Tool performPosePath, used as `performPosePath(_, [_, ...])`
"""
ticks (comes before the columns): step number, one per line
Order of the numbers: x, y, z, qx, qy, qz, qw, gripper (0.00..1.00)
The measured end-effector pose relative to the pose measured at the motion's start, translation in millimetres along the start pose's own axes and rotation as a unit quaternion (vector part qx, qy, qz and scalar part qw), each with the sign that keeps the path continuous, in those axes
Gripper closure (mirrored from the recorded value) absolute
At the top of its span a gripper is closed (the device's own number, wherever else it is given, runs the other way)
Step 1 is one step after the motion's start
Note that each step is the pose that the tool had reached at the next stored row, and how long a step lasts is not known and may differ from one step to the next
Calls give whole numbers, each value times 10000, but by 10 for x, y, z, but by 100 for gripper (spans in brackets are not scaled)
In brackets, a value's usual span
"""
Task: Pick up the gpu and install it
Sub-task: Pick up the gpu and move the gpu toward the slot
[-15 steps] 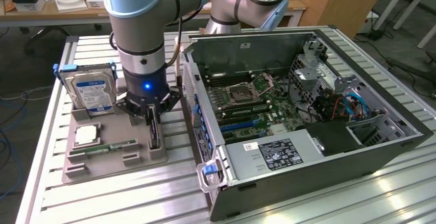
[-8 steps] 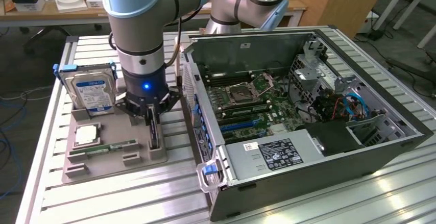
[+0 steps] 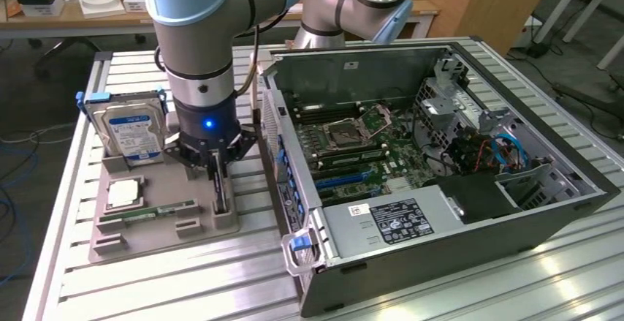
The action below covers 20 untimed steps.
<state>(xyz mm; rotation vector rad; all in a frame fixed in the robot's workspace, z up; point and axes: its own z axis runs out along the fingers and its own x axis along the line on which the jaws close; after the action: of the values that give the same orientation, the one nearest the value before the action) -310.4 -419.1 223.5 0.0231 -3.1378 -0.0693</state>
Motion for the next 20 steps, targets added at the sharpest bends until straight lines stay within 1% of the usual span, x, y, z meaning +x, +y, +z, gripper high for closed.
performPosePath(2, [0, 0, 0, 0, -1, 0, 10000, 74])
performPosePath(12, [-1, 0, -6, -1, -2, 0, 10000, 74])
performPosePath(20, [6, 3, -75, -16, -1, -1, 10000, 74])
